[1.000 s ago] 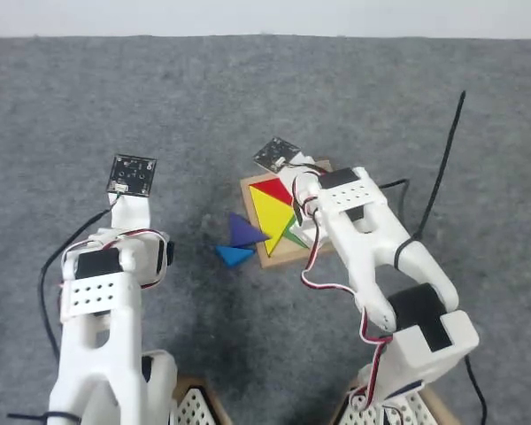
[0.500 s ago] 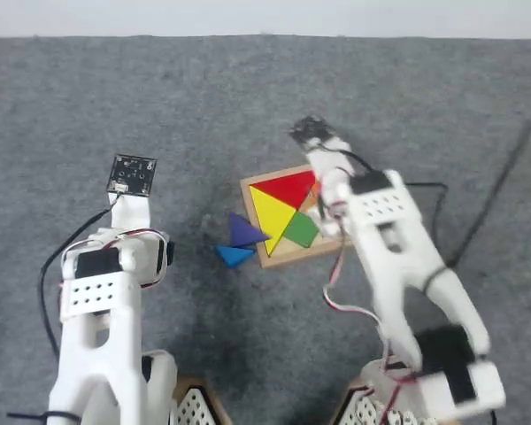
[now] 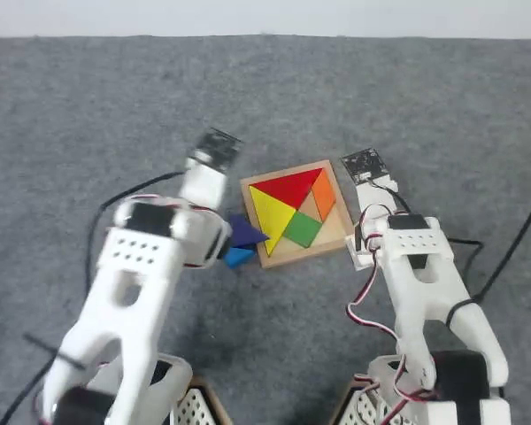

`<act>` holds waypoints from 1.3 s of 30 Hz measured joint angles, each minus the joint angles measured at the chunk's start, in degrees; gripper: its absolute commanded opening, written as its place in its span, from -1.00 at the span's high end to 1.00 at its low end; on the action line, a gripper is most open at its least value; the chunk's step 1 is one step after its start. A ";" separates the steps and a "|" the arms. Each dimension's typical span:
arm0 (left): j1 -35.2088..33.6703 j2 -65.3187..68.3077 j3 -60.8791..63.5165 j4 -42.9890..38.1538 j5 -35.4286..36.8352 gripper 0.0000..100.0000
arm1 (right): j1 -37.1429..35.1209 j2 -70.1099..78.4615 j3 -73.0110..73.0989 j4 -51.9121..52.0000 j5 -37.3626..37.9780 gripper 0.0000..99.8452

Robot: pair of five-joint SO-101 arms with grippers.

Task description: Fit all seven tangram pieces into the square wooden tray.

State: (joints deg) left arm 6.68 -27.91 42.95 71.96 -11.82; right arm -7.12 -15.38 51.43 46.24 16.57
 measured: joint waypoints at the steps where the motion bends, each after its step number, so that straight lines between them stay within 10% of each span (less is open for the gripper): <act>1: 1.67 1.58 -0.09 0.00 -2.20 0.65 | 0.00 0.00 0.44 0.00 -0.18 0.38; 12: 5.27 19.08 -0.09 -2.73 -24.00 0.65 | 2.55 0.00 0.88 -0.53 -0.53 0.38; 39: 2.81 20.13 -0.18 -15.65 -23.65 0.65 | 2.99 0.00 0.88 -0.53 -0.53 0.38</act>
State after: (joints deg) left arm 9.49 -7.78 42.77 56.31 -35.47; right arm -4.13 -15.38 52.31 45.71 16.04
